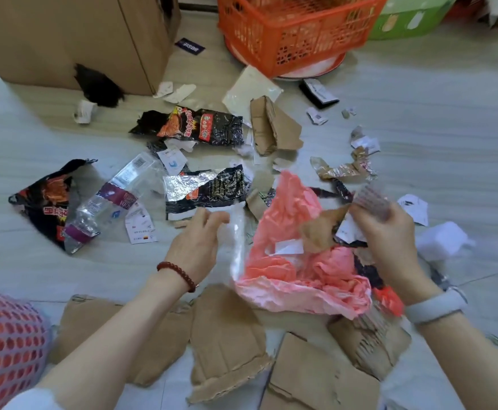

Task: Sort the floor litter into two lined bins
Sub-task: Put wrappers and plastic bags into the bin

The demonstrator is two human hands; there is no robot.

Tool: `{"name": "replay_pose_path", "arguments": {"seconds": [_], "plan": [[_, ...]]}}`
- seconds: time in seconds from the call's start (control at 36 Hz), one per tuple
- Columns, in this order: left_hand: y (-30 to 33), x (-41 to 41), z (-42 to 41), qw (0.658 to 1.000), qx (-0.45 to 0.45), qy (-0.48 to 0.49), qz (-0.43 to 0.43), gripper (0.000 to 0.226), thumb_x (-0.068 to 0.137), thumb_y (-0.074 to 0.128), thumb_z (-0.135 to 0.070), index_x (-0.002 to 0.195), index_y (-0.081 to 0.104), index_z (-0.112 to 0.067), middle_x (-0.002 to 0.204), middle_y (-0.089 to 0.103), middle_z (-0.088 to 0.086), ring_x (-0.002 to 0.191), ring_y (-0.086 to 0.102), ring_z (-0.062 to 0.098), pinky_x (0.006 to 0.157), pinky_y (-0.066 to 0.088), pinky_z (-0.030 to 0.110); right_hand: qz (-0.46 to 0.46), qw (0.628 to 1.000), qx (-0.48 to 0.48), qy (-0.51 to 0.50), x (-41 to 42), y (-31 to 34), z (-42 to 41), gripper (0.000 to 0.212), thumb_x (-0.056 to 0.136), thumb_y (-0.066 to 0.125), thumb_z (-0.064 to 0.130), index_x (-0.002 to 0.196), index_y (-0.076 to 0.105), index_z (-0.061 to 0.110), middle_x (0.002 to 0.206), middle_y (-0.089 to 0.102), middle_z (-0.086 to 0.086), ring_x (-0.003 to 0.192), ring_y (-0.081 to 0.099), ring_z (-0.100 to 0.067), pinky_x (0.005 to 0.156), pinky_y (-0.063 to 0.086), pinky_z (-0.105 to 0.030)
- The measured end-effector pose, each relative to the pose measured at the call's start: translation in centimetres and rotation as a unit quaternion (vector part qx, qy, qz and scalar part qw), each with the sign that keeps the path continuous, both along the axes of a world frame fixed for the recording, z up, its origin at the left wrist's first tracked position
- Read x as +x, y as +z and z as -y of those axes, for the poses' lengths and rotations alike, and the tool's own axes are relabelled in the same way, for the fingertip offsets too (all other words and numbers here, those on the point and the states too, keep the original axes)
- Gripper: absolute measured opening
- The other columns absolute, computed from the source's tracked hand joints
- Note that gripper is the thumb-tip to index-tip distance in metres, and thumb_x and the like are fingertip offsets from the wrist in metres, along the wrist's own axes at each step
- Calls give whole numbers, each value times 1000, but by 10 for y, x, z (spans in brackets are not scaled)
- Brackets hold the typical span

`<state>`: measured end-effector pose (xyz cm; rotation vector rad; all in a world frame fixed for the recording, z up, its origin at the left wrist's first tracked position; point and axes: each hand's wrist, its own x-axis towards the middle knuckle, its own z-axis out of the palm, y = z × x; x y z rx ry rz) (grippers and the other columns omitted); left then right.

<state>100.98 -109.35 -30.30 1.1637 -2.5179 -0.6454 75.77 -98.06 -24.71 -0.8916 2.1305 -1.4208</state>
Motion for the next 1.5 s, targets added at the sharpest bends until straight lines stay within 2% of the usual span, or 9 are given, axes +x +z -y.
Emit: {"name": "replay_pose_path", "arguments": {"seconds": [0.19,0.36,0.44,0.56,0.67,0.75,0.92,1.31,1.5], "plan": [[-39,-7,-14,986,72,-49,142,78,90,44,-10,135,1,-57,92,28,2,82,33,19,64,36,29,261,948,-106,-149,-13,-10,-18,20,85,55,-2,89,54,18,84,59,-2,78,58,-18,70,50,-31],[-63,8,-21,966,98,-179,159,60,87,47,-22,128,31,-62,134,29,11,127,21,30,101,33,42,-81,996,47,-6,13,-40,-28,43,88,44,-9,128,48,5,116,52,-3,100,48,-12,79,34,-4],[-70,9,-11,932,174,-204,245,58,77,26,-56,131,44,-41,153,10,14,141,-4,41,115,14,50,-223,952,107,182,20,-58,-25,45,79,37,-10,117,58,2,113,61,-16,102,56,-29,92,45,-32],[-61,4,0,894,266,-217,288,46,89,57,-17,131,47,-34,156,-7,9,141,-17,35,113,22,35,-370,848,205,319,30,-64,-21,46,79,32,18,114,62,12,114,65,-5,99,57,-32,73,50,-47],[-40,-8,4,866,395,-147,269,60,85,38,11,130,50,-26,156,-9,4,141,-21,27,116,9,40,-363,775,372,359,29,-68,-17,56,87,31,59,138,35,36,152,25,12,141,13,-36,102,15,-70],[-33,-13,1,854,475,-81,196,44,84,49,-28,127,54,-23,157,-8,3,144,-10,22,116,12,39,-297,782,407,367,26,-76,-18,62,85,38,65,140,25,38,156,3,14,143,-7,-34,105,23,-66],[-53,-4,-19,953,218,-56,204,80,54,39,-75,114,59,-26,148,29,4,141,14,20,112,18,34,-233,862,350,283,22,-87,-18,43,87,51,48,125,47,28,151,21,9,132,25,-34,103,33,-46],[-63,4,-36,987,147,37,61,116,64,81,-38,136,-9,-38,148,10,9,117,39,25,96,41,34,-196,941,212,175,20,-91,-20,23,80,56,-4,102,60,1,112,55,-13,102,52,-30,90,36,-38],[-65,12,-29,983,-128,23,131,108,40,82,-61,132,36,-29,116,46,9,104,47,30,87,41,44,-248,937,168,177,13,-73,-24,31,78,54,-12,106,61,-2,119,57,-15,111,54,-33,96,40,-37]]}}
